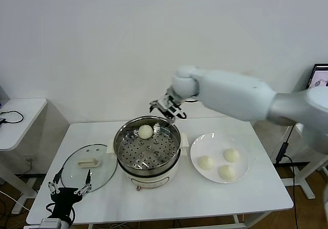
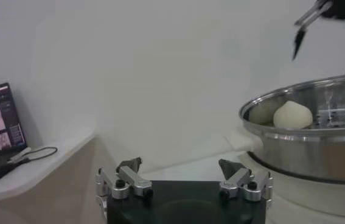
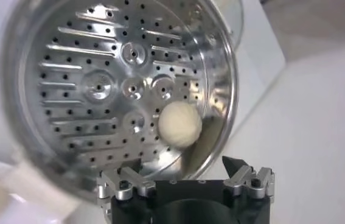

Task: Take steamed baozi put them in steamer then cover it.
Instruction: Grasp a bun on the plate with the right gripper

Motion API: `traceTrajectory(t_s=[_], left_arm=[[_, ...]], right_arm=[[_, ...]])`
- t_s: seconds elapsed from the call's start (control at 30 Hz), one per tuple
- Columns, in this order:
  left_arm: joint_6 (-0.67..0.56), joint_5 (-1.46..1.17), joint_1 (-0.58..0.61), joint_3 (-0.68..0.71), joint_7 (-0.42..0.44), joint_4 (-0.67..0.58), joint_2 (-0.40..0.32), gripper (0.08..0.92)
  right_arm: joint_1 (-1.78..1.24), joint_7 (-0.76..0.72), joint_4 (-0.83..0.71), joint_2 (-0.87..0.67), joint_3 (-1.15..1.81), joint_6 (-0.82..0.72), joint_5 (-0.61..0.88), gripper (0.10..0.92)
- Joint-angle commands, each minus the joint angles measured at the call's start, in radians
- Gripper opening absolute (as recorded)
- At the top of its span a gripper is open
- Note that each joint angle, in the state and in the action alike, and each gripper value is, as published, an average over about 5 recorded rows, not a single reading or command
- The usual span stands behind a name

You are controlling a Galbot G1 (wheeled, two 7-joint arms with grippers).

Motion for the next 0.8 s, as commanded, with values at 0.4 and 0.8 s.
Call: traceTrajectory(t_s=[0.4,0.8], left_arm=[[0.013,-0.010,-0.015,-0.023,0.004,0.011,0.033,0.823],[0.014,-0.010,-0.011,-0.038,0.005,0.020,0.022,0.823]], right_arm=[[-0.172,-0.036,0.190,-0.394,0.001,-0.171,-0.068,0.823],[-0.384,-0.021,0.041,-0.251,0.091,-0.170,-0.159,0.823]])
